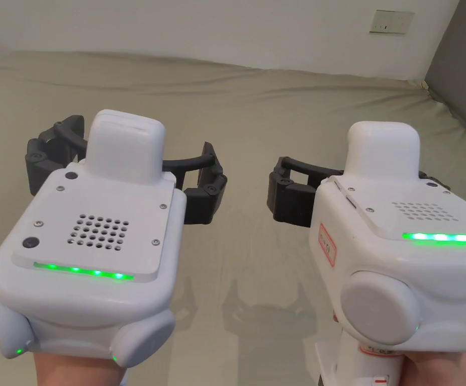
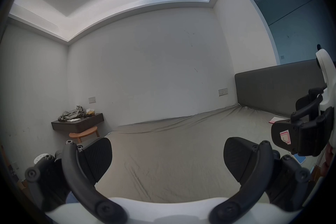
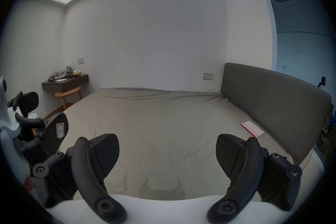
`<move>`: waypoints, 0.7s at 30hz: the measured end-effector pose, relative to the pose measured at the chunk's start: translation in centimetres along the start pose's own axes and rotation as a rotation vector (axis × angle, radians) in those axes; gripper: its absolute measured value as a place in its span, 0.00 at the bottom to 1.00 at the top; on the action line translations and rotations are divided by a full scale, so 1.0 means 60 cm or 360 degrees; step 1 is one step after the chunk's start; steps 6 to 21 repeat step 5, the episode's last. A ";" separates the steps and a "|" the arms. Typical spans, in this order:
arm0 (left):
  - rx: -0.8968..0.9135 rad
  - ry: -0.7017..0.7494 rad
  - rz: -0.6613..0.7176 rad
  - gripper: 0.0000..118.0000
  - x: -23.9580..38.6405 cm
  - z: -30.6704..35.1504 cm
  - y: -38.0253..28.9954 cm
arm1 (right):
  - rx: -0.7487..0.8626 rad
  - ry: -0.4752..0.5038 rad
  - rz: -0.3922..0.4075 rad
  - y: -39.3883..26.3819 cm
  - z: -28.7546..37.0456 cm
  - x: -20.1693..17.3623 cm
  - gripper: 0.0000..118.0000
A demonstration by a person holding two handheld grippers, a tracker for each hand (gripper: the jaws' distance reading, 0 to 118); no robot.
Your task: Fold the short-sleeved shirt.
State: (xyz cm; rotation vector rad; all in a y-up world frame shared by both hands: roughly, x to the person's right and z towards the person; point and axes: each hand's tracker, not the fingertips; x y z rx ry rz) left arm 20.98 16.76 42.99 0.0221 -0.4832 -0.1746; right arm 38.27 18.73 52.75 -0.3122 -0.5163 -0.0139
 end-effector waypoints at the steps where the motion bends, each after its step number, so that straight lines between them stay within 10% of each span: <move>1: -0.0001 0.0002 -0.0002 1.00 0.000 -0.001 -0.001 | 0.0019 -0.0026 -0.0005 -0.003 0.000 -0.002 0.94; 21: -0.0011 0.0003 0.0008 1.00 -0.002 -0.006 -0.003 | 0.0068 -0.0051 0.0063 -0.007 -0.004 -0.001 0.94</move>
